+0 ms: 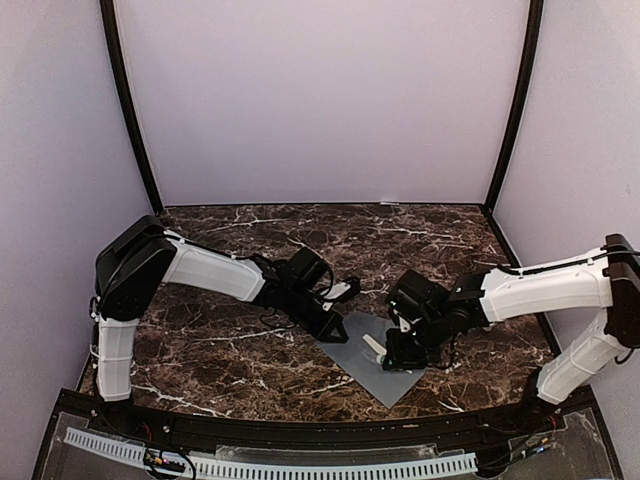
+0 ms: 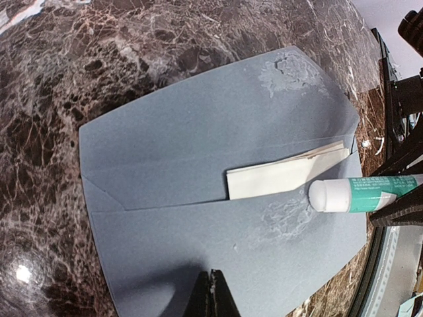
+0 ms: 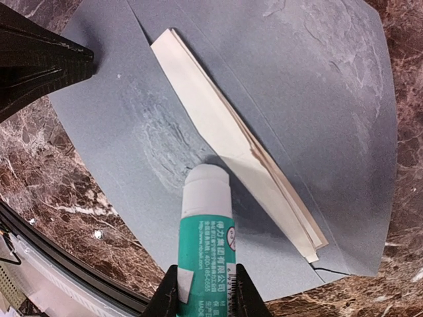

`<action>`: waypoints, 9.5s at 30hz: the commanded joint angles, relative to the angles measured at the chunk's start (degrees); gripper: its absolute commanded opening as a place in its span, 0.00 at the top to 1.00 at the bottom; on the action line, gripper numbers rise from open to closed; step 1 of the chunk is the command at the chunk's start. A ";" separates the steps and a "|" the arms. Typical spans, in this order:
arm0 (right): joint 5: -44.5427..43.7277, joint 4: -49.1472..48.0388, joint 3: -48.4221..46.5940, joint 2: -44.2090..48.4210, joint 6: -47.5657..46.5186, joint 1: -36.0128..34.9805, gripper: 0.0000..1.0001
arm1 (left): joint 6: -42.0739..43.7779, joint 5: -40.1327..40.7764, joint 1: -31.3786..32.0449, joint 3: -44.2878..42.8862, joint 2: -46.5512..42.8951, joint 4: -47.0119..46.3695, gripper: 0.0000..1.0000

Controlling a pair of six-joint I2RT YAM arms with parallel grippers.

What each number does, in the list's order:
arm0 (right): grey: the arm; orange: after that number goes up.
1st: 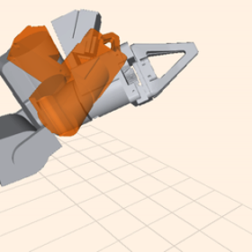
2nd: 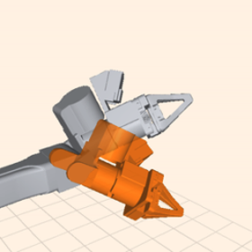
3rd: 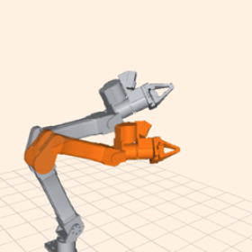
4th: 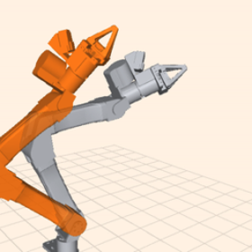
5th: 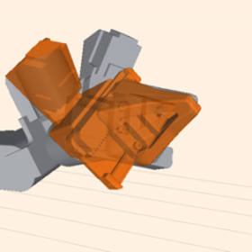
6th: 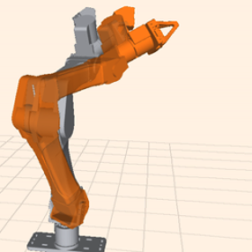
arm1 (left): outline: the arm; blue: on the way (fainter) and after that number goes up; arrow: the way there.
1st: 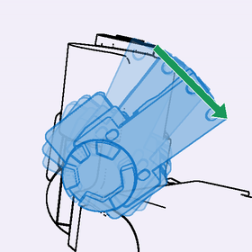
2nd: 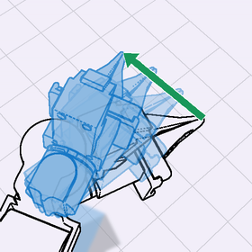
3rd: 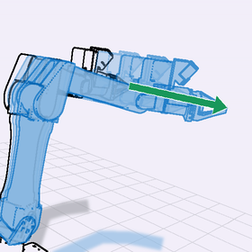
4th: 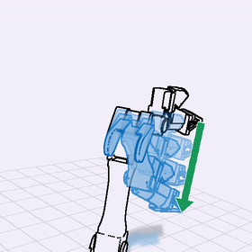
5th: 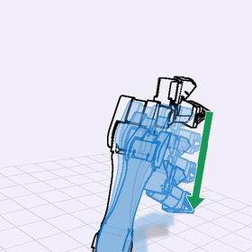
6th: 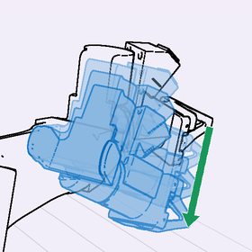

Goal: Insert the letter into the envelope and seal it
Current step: Paint the envelope flap on the envelope, then adjust the solid glue, then seal the envelope flap on the envelope.

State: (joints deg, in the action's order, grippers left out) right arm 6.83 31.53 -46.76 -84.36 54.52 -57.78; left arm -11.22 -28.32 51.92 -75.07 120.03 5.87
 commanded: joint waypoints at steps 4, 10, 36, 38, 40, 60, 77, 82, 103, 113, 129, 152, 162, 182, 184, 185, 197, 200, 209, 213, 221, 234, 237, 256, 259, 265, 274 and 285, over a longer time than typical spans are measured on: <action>-0.99 -0.59 -1.65 -3.73 -0.63 -0.41 1.00 | -0.16 0.26 0.04 -0.87 0.88 2.47 0.99; -1.43 -1.95 -3.40 -6.45 -1.45 0.00 1.00 | -0.11 0.23 0.10 -0.87 0.86 2.44 0.99; -3.95 -3.34 -7.83 -0.54 -1.50 1.76 1.00 | -0.83 6.08 -3.25 -0.05 -7.93 1.09 0.87; -4.35 -3.96 -6.10 2.93 -0.26 1.66 1.00 | -1.39 8.64 -4.14 1.08 -11.97 0.40 0.77; -4.37 -5.40 -4.30 6.44 0.66 1.60 1.00 | -3.20 11.20 -4.76 3.71 -16.97 -3.17 0.67; -28.71 -41.62 -2.07 18.03 -6.20 -14.64 1.00 | -51.31 23.10 7.53 32.51 -53.77 -35.59 0.18; -31.61 -43.80 -3.42 16.73 -9.44 -21.16 1.00 | -55.28 26.15 14.26 28.72 -44.17 -45.95 0.16; -31.78 -43.26 -2.90 17.17 -9.02 -21.56 1.00 | -55.46 26.43 14.68 28.06 -42.78 -47.59 0.17; -33.23 -40.09 -4.64 14.72 -9.28 -23.58 1.00 | -57.50 25.00 14.94 27.21 -40.58 -50.62 0.73; -30.24 -40.67 -1.96 17.87 -8.00 -23.91 0.61 | -57.25 27.06 14.95 29.51 -42.61 -51.11 0.99; -25.65 -44.48 3.78 23.70 -5.23 -23.87 0.74 | -55.75 26.04 14.96 29.33 -42.85 -50.47 1.00; -25.38 -42.71 0.97 21.20 -6.11 -23.76 0.77 | -55.68 23.67 15.39 27.90 -40.75 -50.08 1.00; -25.67 -42.60 0.91 21.46 -6.46 -23.69 1.00 | -55.31 22.52 15.40 27.60 -40.05 -50.44 0.59; -30.93 -40.75 -0.35 18.49 -3.56 -23.67 1.00 | -55.74 21.34 15.75 26.01 -38.10 -51.62 0.61; -31.57 -41.18 0.25 18.84 -3.37 -23.67 1.00 | -55.84 21.36 15.75 26.02 -38.06 -51.74 0.59; -31.86 -41.27 0.46 19.07 -3.18 -23.67 1.00 | -55.88 21.28 15.75 25.96 -38.09 -51.81 0.59; -32.05 -39.94 0.47 18.27 -2.89 -23.63 1.00 | -56.72 20.89 15.75 25.31 -36.65 -53.04 0.80; -32.20 -39.79 1.17 18.71 -2.46 -23.67 1.00 | -56.96 21.10 15.75 25.68 -36.68 -53.06 0.89; -30.98 -35.61 1.31 21.18 -3.29 -23.68 0.49 | -56.06 22.93 15.61 26.64 -38.44 -50.07 1.00; -29.67 -31.97 1.12 23.10 -4.04 -23.73 0.36 | -54.89 23.63 14.79 26.96 -39.81 -47.07 1.00; -30.35 -23.02 2.46 28.14 -3.45 -22.69 0.31 | -53.53 24.98 11.22 32.20 -41.19 -40.79 1.00; -5.10 -20.36 11.26 29.03 -8.16 8.31 0.38 | -53.70 19.75 10.33 33.49 -31.36 -37.79 1.00; 2.53 -23.31 14.34 28.58 -10.11 14.36 0.36 | -54.08 17.93 10.33 33.31 -27.88 -38.88 1.00; 9.66 -41.75 25.05 18.58 -10.91 22.08 0.33 | -54.32 13.87 7.45 29.48 -13.44 -44.95 1.00; 10.36 -43.65 25.52 16.69 -10.72 22.26 0.33 | -54.42 12.95 7.07 28.99 -11.62 -45.51 1.00; 11.86 -47.40 25.87 12.67 -10.49 22.40 0.32 | -54.51 12.77 6.50 29.01 -9.36 -46.39 1.00; 18.50 -53.05 25.40 6.12 -11.88 22.42 0.35 | -54.90 12.50 6.35 29.88 -7.49 -47.40 1.00; 23.18 -55.14 26.71 10.46 -12.45 19.35 0.40 | -55.43 12.30 6.35 30.44 -7.45 -48.44 1.00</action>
State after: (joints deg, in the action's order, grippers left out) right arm 27.79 -20.45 -21.30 -74.43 42.39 -36.95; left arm -66.46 -15.59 58.59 -44.97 112.18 -41.60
